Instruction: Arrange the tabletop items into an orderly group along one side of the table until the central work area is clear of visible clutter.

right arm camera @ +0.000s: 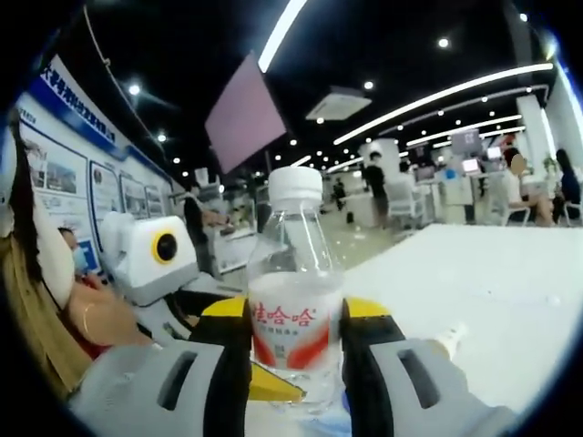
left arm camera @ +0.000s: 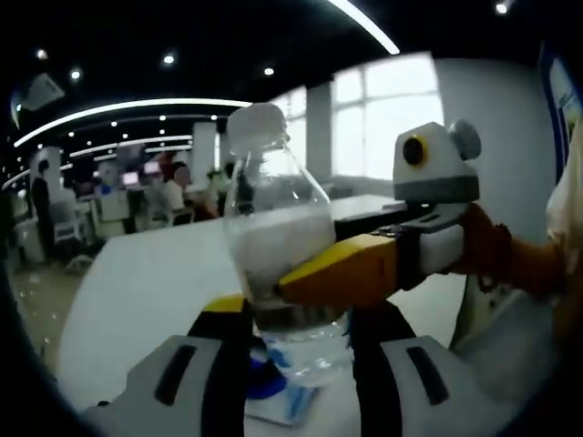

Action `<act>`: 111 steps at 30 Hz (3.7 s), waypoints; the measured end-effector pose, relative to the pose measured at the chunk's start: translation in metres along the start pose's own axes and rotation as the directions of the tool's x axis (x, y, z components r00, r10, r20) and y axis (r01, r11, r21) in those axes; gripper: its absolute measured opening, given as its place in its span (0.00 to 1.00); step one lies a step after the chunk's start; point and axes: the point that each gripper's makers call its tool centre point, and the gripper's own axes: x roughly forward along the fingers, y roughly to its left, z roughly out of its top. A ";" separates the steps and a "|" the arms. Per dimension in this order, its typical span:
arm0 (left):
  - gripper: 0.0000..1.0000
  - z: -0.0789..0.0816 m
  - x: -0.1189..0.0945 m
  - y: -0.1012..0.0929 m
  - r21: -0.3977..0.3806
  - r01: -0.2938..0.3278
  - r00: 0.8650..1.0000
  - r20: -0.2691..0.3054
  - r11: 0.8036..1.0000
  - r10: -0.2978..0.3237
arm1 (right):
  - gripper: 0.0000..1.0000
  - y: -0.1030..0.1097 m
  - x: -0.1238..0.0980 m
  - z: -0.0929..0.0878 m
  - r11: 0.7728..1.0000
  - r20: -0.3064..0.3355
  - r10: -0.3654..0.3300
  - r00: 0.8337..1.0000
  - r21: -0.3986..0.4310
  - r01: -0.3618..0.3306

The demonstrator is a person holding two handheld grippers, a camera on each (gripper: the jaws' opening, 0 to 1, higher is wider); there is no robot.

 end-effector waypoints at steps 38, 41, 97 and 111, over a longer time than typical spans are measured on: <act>0.37 0.018 -0.053 -0.061 0.067 0.552 0.833 -0.002 0.831 -0.553 | 0.38 0.069 -0.037 0.028 0.876 0.111 0.476 0.872 0.023 -0.481; 0.37 0.012 -0.055 -0.070 0.063 0.592 0.806 -0.034 0.803 -0.592 | 0.38 0.075 -0.038 0.026 0.865 0.099 0.497 0.862 0.022 -0.501; 0.53 0.014 -0.003 -0.011 0.085 -0.008 1.000 0.022 0.996 0.006 | 0.37 -0.011 -0.012 0.011 0.997 0.058 0.012 0.998 0.070 -0.016; 0.45 0.015 0.005 -0.008 0.092 -0.119 0.992 0.038 0.989 0.116 | 0.37 -0.014 -0.010 0.011 0.999 0.062 -0.025 0.998 0.040 0.022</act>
